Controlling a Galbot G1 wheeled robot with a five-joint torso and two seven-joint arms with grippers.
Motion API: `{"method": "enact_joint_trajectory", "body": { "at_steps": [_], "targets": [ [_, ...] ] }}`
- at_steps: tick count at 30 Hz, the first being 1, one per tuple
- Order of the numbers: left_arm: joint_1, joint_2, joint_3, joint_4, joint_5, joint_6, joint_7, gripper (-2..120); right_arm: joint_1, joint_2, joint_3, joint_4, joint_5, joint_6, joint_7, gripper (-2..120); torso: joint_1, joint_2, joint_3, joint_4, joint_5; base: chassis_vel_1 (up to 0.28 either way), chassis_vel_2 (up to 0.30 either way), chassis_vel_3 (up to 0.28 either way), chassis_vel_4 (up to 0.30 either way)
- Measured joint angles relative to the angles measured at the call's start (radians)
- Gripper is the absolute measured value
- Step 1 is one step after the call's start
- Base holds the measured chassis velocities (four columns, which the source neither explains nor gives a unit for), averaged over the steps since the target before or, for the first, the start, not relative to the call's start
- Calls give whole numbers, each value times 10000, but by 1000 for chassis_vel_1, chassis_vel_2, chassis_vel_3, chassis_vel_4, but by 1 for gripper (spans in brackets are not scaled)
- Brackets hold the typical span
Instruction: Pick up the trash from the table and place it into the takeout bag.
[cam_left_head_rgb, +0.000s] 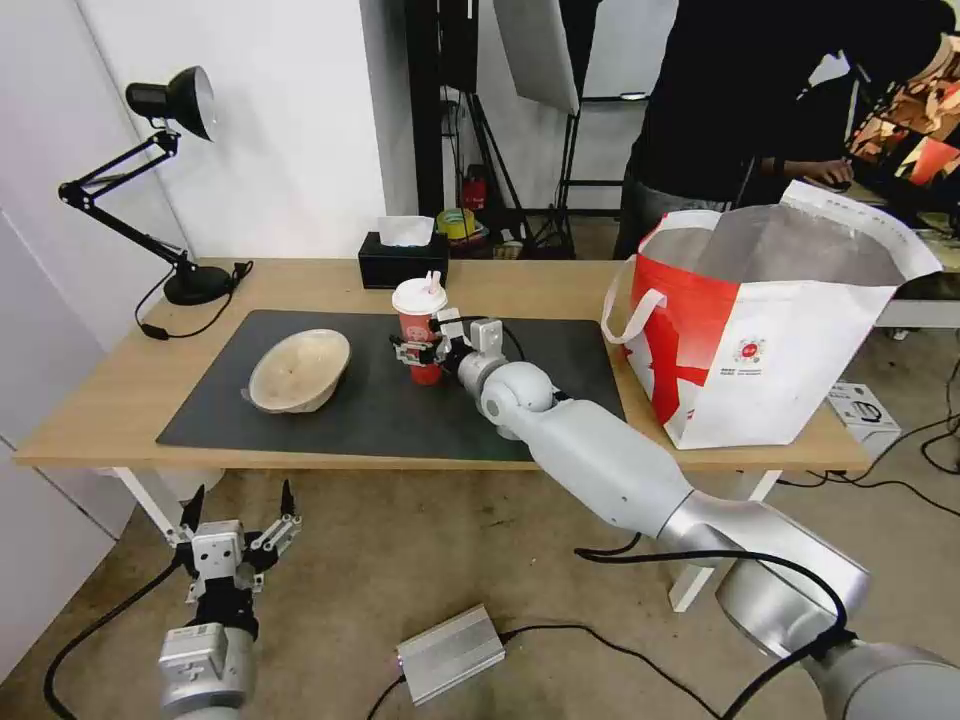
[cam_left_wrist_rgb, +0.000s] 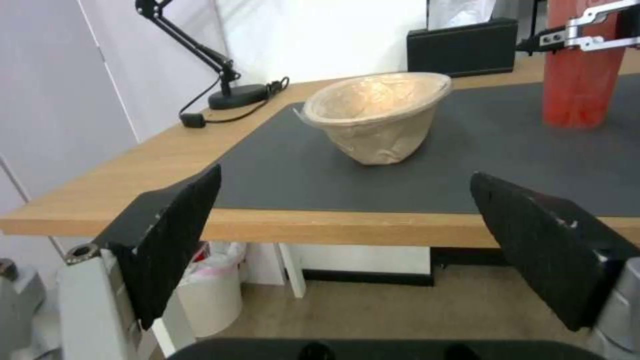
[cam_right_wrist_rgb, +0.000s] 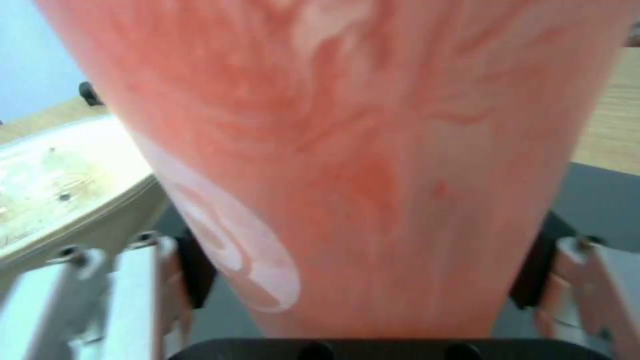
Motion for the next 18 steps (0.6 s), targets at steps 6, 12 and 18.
{"method": "enact_joint_trajectory", "body": {
  "at_steps": [6,12,18],
  "targets": [
    [-27,0,19,35,0,0,0,100,-52,-24,-8,46,-13,13,2,51,0,1,-2,-1,0,0,0,0,0],
    [-49,1,22,55,0,0,0,100,-87,-136,-17,180,-9,13,10,29,0,0,-1,0,1,0,0,0,0],
    [-58,1,40,56,0,0,0,100,-150,-332,-17,378,7,17,56,17,0,0,-1,0,1,0,0,0,0]
  ]
}}
